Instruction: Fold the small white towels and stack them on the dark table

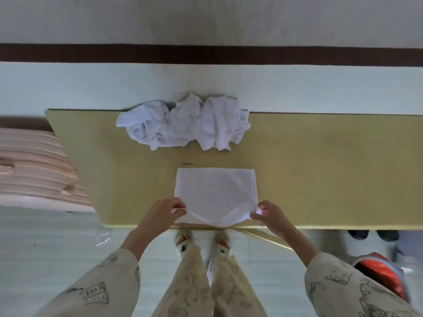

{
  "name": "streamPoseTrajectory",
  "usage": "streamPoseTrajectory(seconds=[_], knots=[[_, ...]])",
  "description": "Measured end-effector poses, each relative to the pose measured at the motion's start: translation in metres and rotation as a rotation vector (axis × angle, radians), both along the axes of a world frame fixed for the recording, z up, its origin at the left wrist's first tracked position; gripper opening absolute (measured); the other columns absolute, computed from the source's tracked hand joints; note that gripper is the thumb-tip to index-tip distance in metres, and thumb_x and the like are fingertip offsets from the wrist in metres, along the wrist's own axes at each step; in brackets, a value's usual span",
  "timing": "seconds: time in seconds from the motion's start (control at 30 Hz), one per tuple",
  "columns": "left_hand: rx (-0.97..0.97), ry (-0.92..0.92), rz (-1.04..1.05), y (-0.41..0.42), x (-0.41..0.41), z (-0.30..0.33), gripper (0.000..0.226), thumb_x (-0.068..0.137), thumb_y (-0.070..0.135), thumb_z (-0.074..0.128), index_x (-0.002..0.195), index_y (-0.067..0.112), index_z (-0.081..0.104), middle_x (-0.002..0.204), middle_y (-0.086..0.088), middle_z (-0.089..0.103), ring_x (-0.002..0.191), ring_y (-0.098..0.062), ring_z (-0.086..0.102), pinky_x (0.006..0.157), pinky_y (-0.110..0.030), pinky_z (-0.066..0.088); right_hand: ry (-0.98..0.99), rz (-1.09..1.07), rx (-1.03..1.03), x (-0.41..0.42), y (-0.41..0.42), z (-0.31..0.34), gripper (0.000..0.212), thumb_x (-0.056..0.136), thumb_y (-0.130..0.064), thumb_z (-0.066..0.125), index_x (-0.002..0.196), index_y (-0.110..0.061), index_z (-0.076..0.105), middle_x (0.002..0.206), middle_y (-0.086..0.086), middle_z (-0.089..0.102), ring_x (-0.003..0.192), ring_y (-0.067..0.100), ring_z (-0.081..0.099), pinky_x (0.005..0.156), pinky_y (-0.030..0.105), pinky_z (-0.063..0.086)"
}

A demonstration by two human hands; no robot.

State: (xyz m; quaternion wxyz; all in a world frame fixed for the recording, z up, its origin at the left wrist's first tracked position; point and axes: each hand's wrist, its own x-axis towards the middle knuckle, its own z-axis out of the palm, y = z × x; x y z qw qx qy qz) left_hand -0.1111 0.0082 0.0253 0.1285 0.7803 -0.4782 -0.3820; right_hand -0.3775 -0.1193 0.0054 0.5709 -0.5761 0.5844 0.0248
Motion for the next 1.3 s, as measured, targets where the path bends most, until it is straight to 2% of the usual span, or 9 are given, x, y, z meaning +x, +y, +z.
streamPoseTrajectory(seconds=[0.17,0.3,0.43,0.6,0.7,0.9,1.13,1.2,1.3], knots=[[0.007,0.086,0.067,-0.022,0.013,-0.006,0.006,0.084,0.02,0.065,0.081,0.02,0.061,0.074,0.013,0.058,0.07,-0.001,0.051,0.059,-0.006,0.036,0.006,0.07,-0.011,0.014,-0.008,-0.005,0.036,0.088,-0.03,0.062,0.063,-0.01,0.045,0.065,0.001,0.043,0.057,0.01,0.036,0.054,0.02,0.027],[-0.002,0.119,0.119,-0.041,0.032,-0.012,0.005,0.084,0.02,0.065,0.08,0.02,0.062,0.075,0.011,0.06,0.07,-0.007,0.052,0.058,-0.01,0.037,-0.023,-0.082,-0.115,0.027,-0.026,-0.009,0.017,0.088,-0.017,0.061,0.077,-0.003,0.061,0.065,0.002,0.049,0.058,0.011,0.038,0.05,0.017,0.029],[0.005,0.09,0.155,-0.063,0.052,-0.028,0.007,0.084,0.015,0.064,0.089,0.012,0.068,0.08,0.0,0.064,0.075,-0.015,0.055,0.064,-0.019,0.038,-0.058,-0.231,-0.271,0.028,-0.051,-0.018,0.01,0.091,-0.01,0.055,0.089,-0.002,0.062,0.072,0.003,0.055,0.066,0.014,0.045,0.053,0.011,0.035],[-0.011,0.21,0.344,-0.078,0.059,-0.055,0.008,0.083,0.017,0.066,0.083,0.025,0.066,0.081,0.003,0.068,0.078,-0.018,0.064,0.078,-0.028,0.05,-0.032,-0.267,-0.305,0.031,-0.068,-0.04,0.005,0.09,-0.008,0.054,0.086,-0.008,0.057,0.07,0.001,0.055,0.066,0.018,0.048,0.065,0.03,0.04],[0.024,0.226,0.403,-0.08,0.056,-0.065,0.013,0.084,0.018,0.065,0.097,0.015,0.067,0.086,0.001,0.067,0.083,-0.022,0.066,0.085,-0.038,0.053,0.006,-0.238,-0.329,0.034,-0.073,-0.049,0.012,0.092,-0.014,0.052,0.084,-0.007,0.057,0.066,-0.001,0.054,0.065,0.02,0.049,0.065,0.031,0.038],[0.042,0.158,0.458,-0.083,0.058,-0.072,0.025,0.085,0.024,0.063,0.105,0.008,0.065,0.081,0.001,0.067,0.074,-0.019,0.066,0.081,-0.038,0.054,0.08,-0.216,-0.392,0.037,-0.074,-0.055,0.017,0.092,-0.018,0.052,0.081,-0.007,0.057,0.064,-0.004,0.052,0.058,0.012,0.044,0.055,0.023,0.035],[0.075,0.083,0.447,-0.091,0.056,-0.071,0.014,0.089,0.029,0.056,0.086,0.018,0.065,0.075,0.002,0.066,0.073,-0.018,0.063,0.076,-0.035,0.052,0.19,-0.188,-0.45,0.046,-0.077,-0.057,0.017,0.092,-0.018,0.052,0.078,-0.01,0.056,0.062,-0.008,0.05,0.057,0.005,0.043,0.052,0.016,0.032],[0.074,0.036,0.426,-0.092,0.054,-0.07,0.015,0.09,0.03,0.054,0.086,0.018,0.063,0.075,0.001,0.065,0.072,-0.018,0.062,0.066,-0.03,0.047,0.214,-0.188,-0.461,0.047,-0.078,-0.057,0.017,0.092,-0.018,0.051,0.077,-0.011,0.056,0.062,-0.01,0.05,0.057,0.005,0.044,0.051,0.012,0.031],[0.047,-0.026,0.397,-0.094,0.049,-0.069,0.02,0.092,0.03,0.05,0.09,0.014,0.061,0.079,-0.003,0.063,0.072,-0.019,0.057,0.06,-0.025,0.038,0.246,-0.196,-0.471,0.05,-0.078,-0.056,0.017,0.092,-0.019,0.049,0.078,-0.011,0.055,0.061,-0.01,0.05,0.059,0.012,0.045,0.053,0.021,0.032]])
